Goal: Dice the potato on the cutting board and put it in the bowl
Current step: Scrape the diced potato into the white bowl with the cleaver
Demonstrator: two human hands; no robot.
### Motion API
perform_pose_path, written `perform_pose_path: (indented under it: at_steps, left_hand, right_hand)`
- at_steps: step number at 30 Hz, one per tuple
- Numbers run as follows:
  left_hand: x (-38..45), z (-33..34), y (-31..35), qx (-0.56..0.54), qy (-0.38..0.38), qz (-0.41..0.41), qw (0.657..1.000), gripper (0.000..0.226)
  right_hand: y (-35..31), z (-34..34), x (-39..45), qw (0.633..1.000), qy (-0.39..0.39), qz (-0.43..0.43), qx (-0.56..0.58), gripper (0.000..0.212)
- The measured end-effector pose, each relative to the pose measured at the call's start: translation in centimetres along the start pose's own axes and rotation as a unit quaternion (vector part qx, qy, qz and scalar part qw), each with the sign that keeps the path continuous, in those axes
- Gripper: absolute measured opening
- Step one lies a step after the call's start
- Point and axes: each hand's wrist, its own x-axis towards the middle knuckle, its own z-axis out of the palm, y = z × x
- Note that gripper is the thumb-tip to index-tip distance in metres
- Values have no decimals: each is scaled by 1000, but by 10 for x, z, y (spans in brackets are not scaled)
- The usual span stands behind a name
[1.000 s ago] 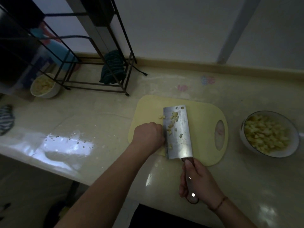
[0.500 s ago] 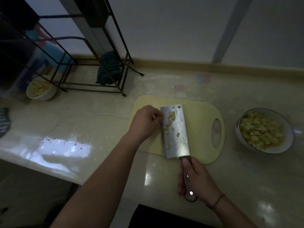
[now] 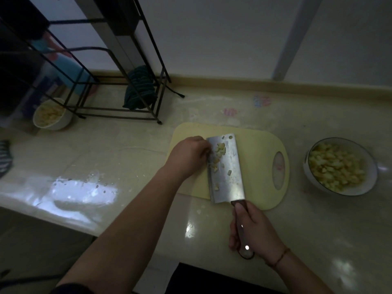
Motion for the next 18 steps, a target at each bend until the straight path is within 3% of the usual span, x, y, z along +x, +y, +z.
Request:
perform_pose_path:
  at_steps: [10,14,18]
  left_hand:
    - [5,-6,-3,86,-9,32,996,32]
    - [1,-7,-3,95,-24,37,995,7]
    - [3,-10,-2,86,-36,2,996,13]
  right_hand:
    - [-1,0,-1,1000,-1,-4,2,21]
    - [-1,0,-1,1000,2,-4,6,21]
    - [-2,0,-1,1000,-1,7,21,21]
